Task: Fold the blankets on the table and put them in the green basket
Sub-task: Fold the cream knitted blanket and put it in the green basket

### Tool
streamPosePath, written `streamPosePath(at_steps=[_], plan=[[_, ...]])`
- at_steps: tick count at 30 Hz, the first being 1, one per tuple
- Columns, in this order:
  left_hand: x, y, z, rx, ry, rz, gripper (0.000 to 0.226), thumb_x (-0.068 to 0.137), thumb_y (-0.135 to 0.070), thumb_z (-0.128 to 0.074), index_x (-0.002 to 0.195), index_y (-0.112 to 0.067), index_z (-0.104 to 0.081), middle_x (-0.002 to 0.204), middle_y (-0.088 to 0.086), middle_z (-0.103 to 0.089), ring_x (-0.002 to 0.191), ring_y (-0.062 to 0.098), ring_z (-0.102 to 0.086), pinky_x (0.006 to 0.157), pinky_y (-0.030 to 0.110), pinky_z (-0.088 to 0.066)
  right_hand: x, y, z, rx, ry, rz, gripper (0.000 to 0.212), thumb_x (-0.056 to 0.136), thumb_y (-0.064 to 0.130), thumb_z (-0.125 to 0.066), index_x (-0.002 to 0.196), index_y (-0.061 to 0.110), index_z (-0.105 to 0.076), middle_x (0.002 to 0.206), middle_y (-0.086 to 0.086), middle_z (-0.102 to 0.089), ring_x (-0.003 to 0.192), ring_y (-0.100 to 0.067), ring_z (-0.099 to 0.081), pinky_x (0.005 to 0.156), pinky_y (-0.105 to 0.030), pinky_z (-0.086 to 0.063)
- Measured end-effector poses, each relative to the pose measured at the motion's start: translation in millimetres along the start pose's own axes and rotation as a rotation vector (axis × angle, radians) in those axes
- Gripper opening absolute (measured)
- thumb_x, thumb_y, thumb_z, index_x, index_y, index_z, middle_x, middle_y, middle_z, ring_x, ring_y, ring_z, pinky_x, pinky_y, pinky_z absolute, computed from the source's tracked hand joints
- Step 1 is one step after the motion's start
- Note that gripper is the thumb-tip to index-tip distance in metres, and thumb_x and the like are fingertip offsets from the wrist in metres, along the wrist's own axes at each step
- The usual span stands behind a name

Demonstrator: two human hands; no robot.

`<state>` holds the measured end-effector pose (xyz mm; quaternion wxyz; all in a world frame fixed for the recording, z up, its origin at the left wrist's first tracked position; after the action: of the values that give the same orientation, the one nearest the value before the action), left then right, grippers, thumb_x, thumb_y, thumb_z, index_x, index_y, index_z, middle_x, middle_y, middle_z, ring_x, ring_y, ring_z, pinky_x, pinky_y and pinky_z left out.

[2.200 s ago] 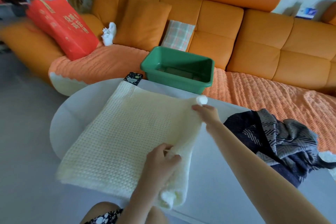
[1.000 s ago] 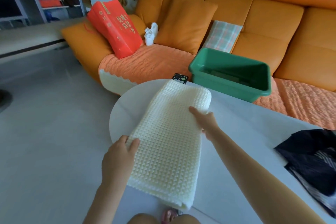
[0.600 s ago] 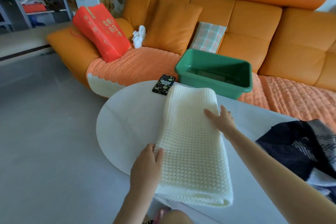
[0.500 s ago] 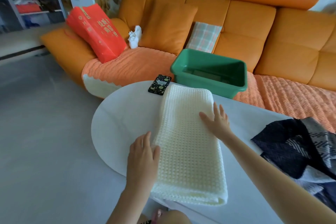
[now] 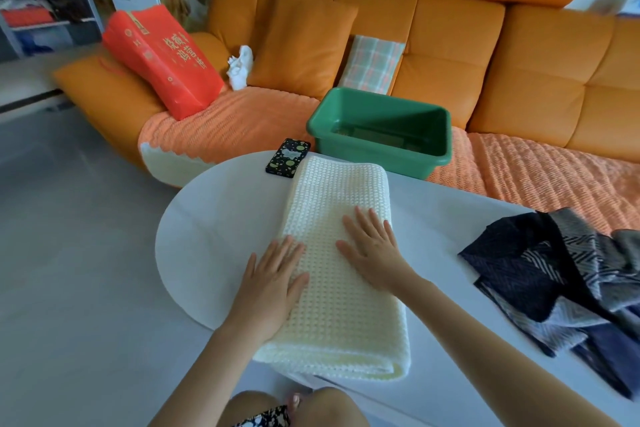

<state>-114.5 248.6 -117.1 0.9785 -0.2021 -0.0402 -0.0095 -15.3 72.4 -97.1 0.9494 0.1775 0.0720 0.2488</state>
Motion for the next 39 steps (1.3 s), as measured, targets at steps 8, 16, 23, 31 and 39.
streamPosePath(at_steps=[8, 16, 23, 31, 39], plan=[[-61, -20, 16, -0.163, 0.05, -0.371, 0.066, 0.082, -0.073, -0.028, 0.135, -0.036, -0.042, 0.145, -0.026, -0.027, 0.134, -0.016, -0.009, 0.116, 0.018, -0.003, -141, 3, -1, -0.008, -0.025, 0.398, 0.081, 0.082, 0.071, -0.045, 0.148, 0.029, -0.025, 0.156, 0.014, -0.012, 0.143, -0.001, -0.005, 0.116, -0.018, 0.0], [-76, -10, 0, 0.046, 0.026, -0.432, 0.085, 0.064, -0.049, -0.072, 0.139, -0.031, -0.035, 0.146, -0.014, -0.032, 0.134, 0.002, -0.027, 0.114, 0.021, -0.009, -150, -10, -27, -0.073, -0.179, 0.364, 0.073, 0.079, 0.057, -0.058, 0.142, 0.029, -0.035, 0.147, 0.015, -0.036, 0.138, -0.005, -0.027, 0.112, -0.031, -0.025], [-75, -9, 0, 0.081, -0.071, -0.503, 0.072, 0.067, -0.036, -0.075, 0.132, -0.025, -0.046, 0.134, -0.007, -0.046, 0.123, 0.007, -0.041, 0.109, 0.025, -0.025, -151, -10, -23, -0.175, -0.249, 0.414, 0.061, 0.085, 0.049, -0.057, 0.139, 0.027, -0.04, 0.14, 0.011, -0.046, 0.129, -0.009, -0.042, 0.106, -0.029, -0.038], [-76, -17, 17, 0.022, -0.094, -0.532, 0.058, 0.064, -0.017, -0.078, 0.117, -0.026, -0.057, 0.108, -0.012, -0.058, 0.083, -0.004, -0.055, 0.076, 0.007, -0.046, -158, -9, -23, -0.136, -0.311, 0.443, 0.058, 0.09, 0.044, -0.057, 0.14, 0.02, -0.041, 0.146, 0.007, -0.04, 0.138, -0.01, -0.032, 0.108, -0.036, -0.038], [-74, -45, 61, -0.182, -0.232, -0.483, 0.052, 0.071, -0.013, -0.072, 0.116, -0.029, -0.052, 0.107, -0.018, -0.061, 0.088, -0.005, -0.06, 0.069, 0.011, -0.053, -175, 5, -14, -0.086, -0.377, 0.387, 0.086, 0.079, 0.045, -0.066, 0.147, 0.019, -0.021, 0.151, 0.005, -0.023, 0.138, -0.012, -0.027, 0.112, -0.033, -0.029]])
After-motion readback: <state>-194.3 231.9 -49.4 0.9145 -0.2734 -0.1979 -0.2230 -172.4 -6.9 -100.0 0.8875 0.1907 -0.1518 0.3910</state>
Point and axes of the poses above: each hand's wrist, its own x-axis towards the middle knuckle, its own z-axis out of the back of the hand, y = z × x, the point moved 3 cm from there along x, towards the middle knuckle
